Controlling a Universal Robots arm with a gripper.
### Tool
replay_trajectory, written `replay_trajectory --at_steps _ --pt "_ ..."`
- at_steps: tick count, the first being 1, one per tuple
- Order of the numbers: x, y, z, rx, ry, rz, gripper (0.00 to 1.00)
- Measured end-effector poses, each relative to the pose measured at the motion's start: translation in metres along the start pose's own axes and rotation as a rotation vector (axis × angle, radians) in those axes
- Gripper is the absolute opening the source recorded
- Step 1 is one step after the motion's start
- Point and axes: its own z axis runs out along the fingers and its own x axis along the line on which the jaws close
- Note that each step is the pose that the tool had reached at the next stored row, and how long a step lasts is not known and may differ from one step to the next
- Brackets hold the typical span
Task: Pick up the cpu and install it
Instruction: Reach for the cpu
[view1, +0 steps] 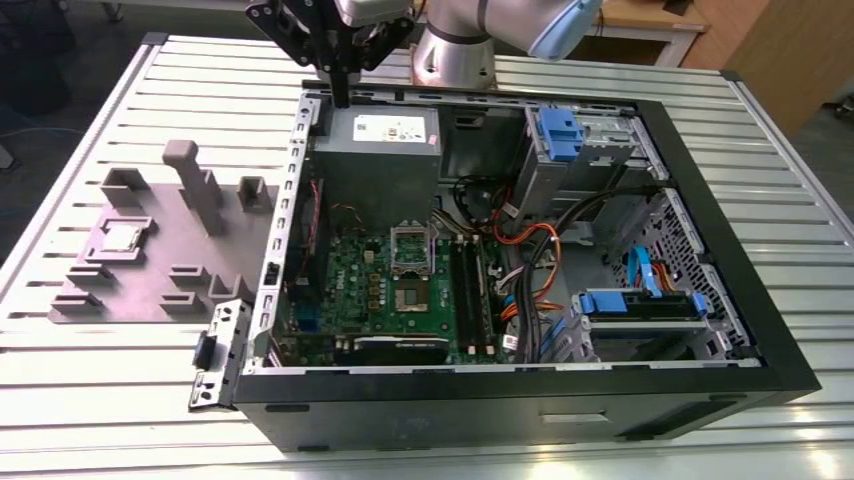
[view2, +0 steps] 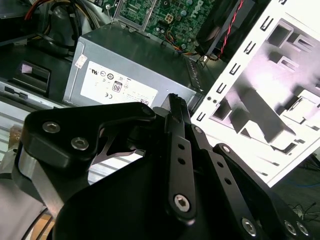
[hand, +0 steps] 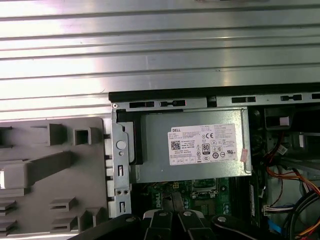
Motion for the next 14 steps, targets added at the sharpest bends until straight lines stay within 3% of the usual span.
replay_trajectory --at_steps 14 --pt "0.0063 -0.0004 -0.0001 0.0 0.0 0.0 0.11"
